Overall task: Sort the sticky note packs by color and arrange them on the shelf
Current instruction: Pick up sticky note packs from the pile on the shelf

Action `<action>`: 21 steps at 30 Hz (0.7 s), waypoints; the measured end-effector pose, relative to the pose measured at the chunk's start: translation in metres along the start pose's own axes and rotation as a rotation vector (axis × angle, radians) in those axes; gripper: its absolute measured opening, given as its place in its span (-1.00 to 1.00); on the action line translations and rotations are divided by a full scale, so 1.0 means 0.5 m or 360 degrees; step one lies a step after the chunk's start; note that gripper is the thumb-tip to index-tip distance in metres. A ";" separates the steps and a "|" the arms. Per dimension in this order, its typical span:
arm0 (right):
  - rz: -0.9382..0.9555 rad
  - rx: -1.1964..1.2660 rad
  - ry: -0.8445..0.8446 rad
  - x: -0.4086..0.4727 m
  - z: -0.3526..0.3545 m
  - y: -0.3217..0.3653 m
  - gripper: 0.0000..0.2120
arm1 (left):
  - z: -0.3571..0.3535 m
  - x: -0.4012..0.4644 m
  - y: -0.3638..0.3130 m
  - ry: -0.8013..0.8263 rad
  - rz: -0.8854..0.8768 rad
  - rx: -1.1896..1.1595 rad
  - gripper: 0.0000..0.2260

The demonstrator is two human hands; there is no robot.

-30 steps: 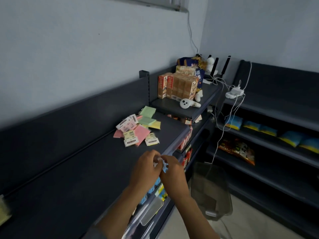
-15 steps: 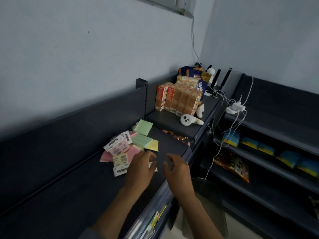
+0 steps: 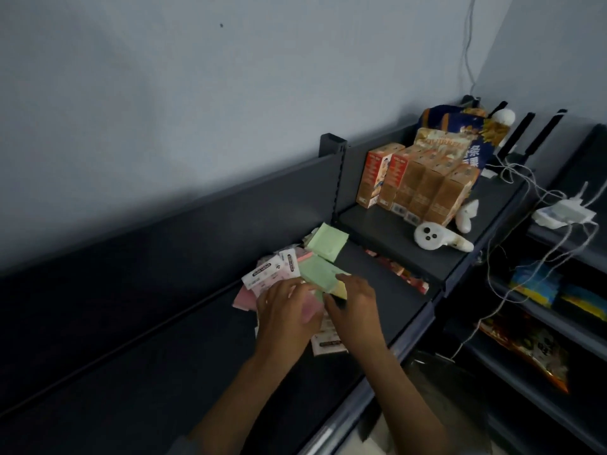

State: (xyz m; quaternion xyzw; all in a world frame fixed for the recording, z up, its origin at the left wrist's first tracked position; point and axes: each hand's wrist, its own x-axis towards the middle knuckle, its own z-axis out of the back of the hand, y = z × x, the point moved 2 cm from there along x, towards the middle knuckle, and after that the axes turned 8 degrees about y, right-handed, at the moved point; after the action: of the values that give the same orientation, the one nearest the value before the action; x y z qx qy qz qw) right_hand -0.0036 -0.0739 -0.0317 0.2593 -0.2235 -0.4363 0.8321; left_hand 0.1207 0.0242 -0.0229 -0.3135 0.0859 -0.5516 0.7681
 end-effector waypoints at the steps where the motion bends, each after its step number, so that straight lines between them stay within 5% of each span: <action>1: -0.0004 -0.0014 0.0040 0.017 -0.010 -0.005 -0.50 | -0.005 0.005 0.008 0.0016 0.0034 0.0027 -0.61; 7: 0.0040 -0.0031 0.0212 0.102 -0.046 -0.046 -0.30 | -0.030 0.052 -0.008 -0.0019 0.0225 0.0173 -0.68; 17: 0.0433 0.0242 0.0213 0.154 0.033 -0.096 -0.82 | -0.094 0.107 -0.109 0.0097 0.0230 0.0213 -0.46; 21: 0.0483 0.0353 0.0213 0.160 0.096 -0.103 -0.82 | -0.106 0.124 -0.135 0.0019 0.0179 0.0244 -0.47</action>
State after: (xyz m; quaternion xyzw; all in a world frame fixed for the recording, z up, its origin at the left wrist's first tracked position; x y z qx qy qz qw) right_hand -0.0218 -0.1776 -0.0155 0.3410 -0.2509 -0.2603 0.8678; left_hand 0.0651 -0.0653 -0.0127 -0.2451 0.0656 -0.5144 0.8191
